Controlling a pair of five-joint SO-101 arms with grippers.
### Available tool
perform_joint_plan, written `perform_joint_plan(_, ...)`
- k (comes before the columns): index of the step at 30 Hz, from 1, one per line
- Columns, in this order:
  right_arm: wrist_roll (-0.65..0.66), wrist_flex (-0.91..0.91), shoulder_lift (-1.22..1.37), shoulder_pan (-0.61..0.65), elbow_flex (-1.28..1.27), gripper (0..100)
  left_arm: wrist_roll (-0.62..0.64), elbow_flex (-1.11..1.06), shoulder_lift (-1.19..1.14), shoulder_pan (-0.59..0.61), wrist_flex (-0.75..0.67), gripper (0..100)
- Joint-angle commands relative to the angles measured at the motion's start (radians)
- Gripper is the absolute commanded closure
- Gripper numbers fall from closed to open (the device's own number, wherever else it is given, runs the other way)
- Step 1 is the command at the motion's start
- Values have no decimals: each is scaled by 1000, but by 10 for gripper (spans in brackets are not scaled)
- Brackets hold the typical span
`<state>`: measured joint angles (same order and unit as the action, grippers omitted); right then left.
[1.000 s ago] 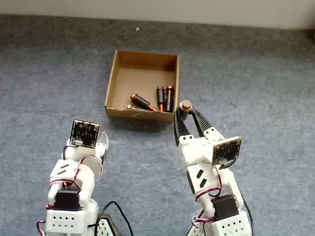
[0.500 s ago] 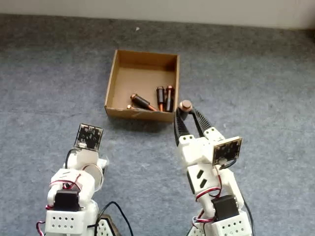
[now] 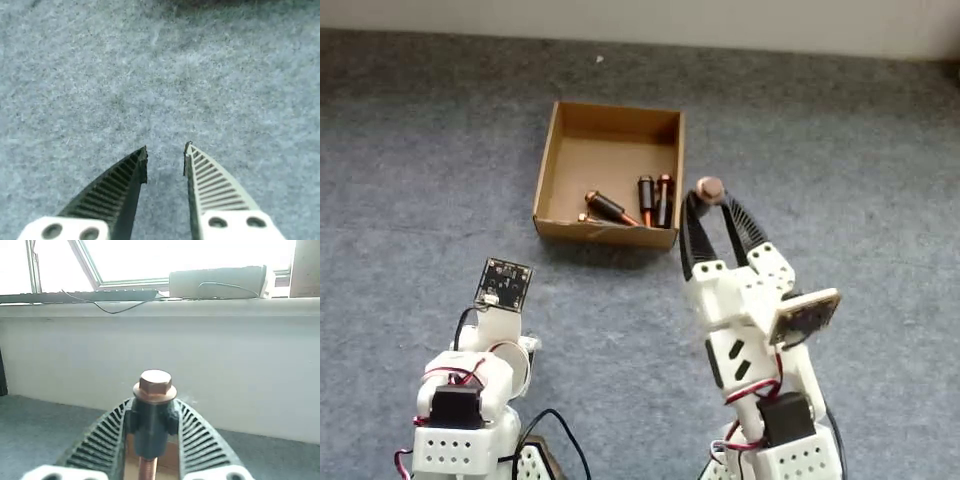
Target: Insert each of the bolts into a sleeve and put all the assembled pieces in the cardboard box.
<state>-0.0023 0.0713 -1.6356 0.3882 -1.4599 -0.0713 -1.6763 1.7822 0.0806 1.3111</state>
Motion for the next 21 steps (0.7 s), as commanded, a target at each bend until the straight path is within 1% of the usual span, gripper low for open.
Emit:
perform_joint_plan(1, -3, -137, 288, -2, 171, 995, -11, -21, 7, 7, 5, 853)
perform_joint_plan(7, -5, -249, 797, -2, 407, 995, -11, -21, 7, 7, 5, 853)
perform_joint_plan(11, -9, -331, 1064, -1, 536, 995, -11, -21, 7, 7, 5, 853)
perform_joint_plan(16, -11, -380, 1305, 38, 636, 995, -11, -21, 7, 7, 5, 853)
perform_joint_plan(21, -6, -400, 1461, 102, 650, 995, -11, -21, 7, 7, 5, 853)
